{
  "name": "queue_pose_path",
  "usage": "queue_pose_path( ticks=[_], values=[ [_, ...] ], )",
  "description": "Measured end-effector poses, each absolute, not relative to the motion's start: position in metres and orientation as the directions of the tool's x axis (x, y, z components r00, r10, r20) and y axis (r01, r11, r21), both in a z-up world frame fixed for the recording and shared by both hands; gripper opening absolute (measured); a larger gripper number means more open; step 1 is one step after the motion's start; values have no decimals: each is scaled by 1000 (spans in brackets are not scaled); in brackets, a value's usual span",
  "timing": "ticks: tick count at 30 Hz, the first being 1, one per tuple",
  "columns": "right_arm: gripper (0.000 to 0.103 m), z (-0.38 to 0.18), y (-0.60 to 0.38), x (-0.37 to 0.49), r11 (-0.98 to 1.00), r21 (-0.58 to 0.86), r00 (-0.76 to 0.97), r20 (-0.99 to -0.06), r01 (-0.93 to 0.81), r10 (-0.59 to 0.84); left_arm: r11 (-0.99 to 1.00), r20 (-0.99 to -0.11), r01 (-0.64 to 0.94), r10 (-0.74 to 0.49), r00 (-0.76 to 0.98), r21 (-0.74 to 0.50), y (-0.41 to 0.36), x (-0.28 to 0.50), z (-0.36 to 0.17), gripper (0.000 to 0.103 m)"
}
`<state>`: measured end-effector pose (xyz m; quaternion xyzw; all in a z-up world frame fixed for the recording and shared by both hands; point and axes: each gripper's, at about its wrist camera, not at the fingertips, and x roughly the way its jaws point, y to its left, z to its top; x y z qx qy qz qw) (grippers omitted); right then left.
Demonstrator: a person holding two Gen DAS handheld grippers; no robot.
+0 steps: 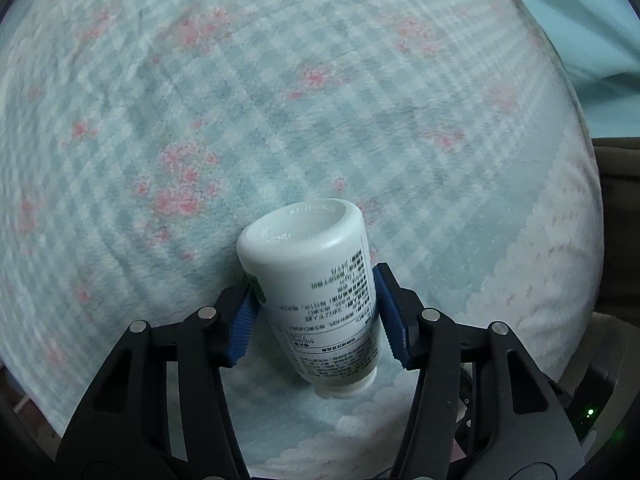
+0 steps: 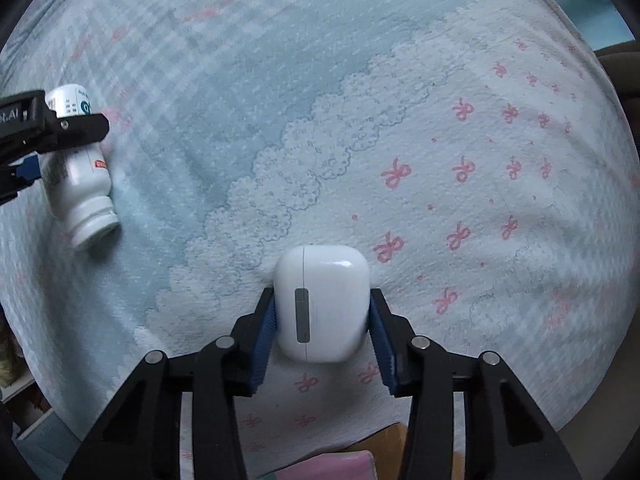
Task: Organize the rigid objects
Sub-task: 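Grasp the white pill bottle with left tool while right tool grasps white earbud case, then carry the pill bottle and earbud case over the cardboard box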
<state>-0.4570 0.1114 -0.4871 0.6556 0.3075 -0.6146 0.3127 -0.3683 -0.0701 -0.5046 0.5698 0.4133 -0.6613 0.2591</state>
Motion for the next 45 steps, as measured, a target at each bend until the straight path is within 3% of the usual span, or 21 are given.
queue_pose_path(
  ticks=[20, 32, 39, 45],
  values=[
    [41, -373, 157, -423, -815, 166, -21, -977, 555, -213, -694, -921, 625, 153, -358, -358, -40, -331, -388, 47],
    [41, -269, 273, -369, -885, 191, -161, -946, 425, -282, -864, -860, 312, 228, -457, -395, 77, -327, -270, 47],
    [41, -257, 364, -340, -932, 158, -207, -950, 327, -234, -886, -845, 177, 323, -426, -428, 167, -334, -255, 47],
    [41, -282, 434, -320, -961, 140, -192, -963, 240, -188, -892, -851, 90, 387, -354, -443, 248, -344, -273, 47]
  ],
)
